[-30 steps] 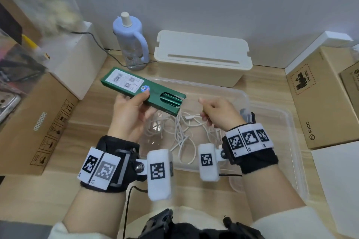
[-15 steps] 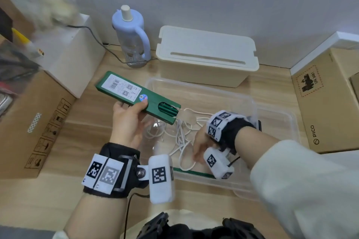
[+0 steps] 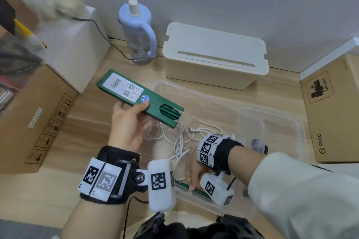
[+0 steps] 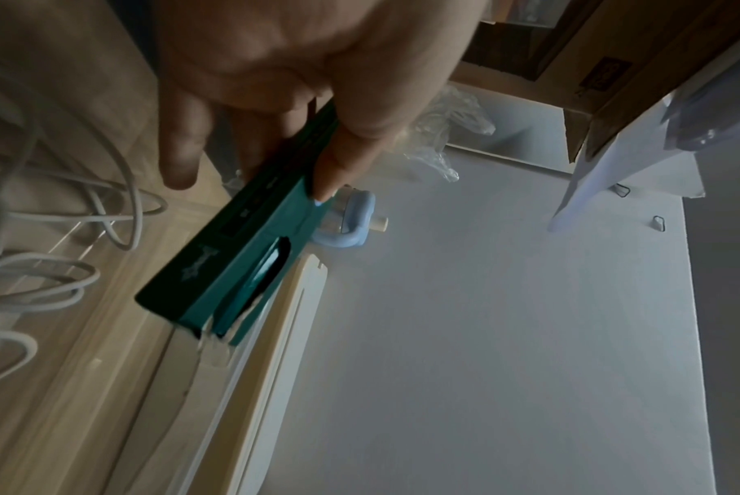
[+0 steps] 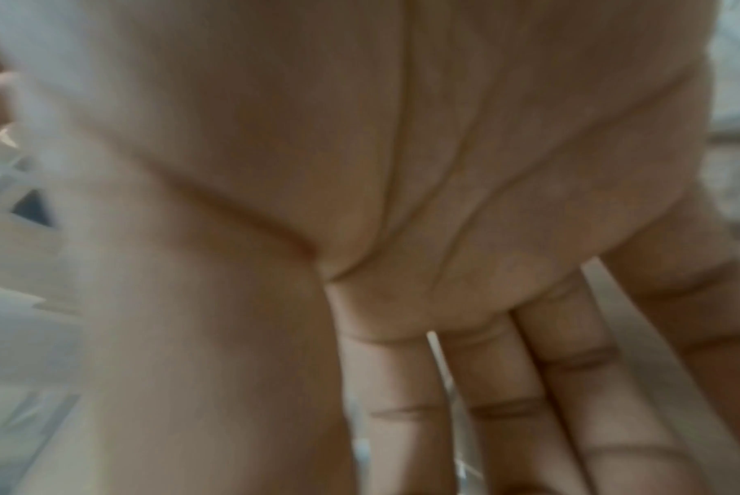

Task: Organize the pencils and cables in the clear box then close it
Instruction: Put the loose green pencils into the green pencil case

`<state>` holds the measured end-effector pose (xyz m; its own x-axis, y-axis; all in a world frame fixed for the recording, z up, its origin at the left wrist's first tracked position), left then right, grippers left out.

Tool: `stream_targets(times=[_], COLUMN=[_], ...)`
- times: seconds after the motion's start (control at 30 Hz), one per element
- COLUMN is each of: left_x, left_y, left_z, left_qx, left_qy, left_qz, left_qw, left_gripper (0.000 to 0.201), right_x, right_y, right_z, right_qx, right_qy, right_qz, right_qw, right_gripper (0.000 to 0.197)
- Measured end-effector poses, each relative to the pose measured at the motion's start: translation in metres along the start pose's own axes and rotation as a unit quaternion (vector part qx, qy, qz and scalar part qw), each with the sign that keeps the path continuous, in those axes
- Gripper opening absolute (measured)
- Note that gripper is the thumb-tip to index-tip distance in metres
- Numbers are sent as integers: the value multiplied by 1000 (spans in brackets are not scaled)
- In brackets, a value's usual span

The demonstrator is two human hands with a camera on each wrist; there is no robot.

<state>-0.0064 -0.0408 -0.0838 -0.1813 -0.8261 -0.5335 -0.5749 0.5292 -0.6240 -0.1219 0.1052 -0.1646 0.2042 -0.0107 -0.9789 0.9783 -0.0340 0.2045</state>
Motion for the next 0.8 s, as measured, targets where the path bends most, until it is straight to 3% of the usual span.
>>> stream_targets(times=[0.07, 0.13, 0.27, 0.37, 0.47, 0.6, 0.67, 0.73, 0.8], left_x=[0, 0, -4, -7, -11, -17, -22, -27, -31], left_y=[1, 2, 2, -2, -5, -9, -10, -9, -7], left_z=[2, 4, 3, 4, 4, -1, -7, -13, -21], left_qx=[-1, -12, -36, -61, -87, -88, -82, -79, -78], left_qy=[-4, -9, -11, -19, -22, -12, -2, 8, 25], left_qz=[6, 13, 23, 22, 19, 12, 9, 10, 12], left_qw=[1000, 1000, 999, 998, 996, 996, 997, 997, 997], left_gripper=[48, 48, 45, 37, 34, 39, 38, 37, 38], right_x=[6, 7, -28, -82, -149, -224, -243, -245, -242], right_y=[11, 12, 3, -13, -41, -80, -86, -81, -71], right_z=[-8, -12, 20, 38, 39, 10, -4, -6, -4], right_qx=[-8, -28, 33, 81, 145, 238, 273, 278, 263], right_qy=[37, 28, -200, -312, -460, -653, -702, -715, -713], right_qz=[59, 62, 32, 25, -13, -61, -54, -33, -30], right_qw=[998, 997, 979, 946, 876, 717, 655, 640, 649], right_gripper=[14, 23, 14, 9, 11, 10, 10, 8, 8])
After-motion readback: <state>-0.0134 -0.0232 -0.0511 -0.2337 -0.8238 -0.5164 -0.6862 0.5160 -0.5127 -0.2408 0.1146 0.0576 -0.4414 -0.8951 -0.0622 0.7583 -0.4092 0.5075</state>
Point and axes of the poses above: each hand's wrist, its own x-axis towards the middle knuckle, its own z-axis out of the back of the hand, y = z × x, the point moved 8 cm from there along x, towards the middle knuckle, and after that the axes turned 14 degrees about -x, right-handed, at the moved point
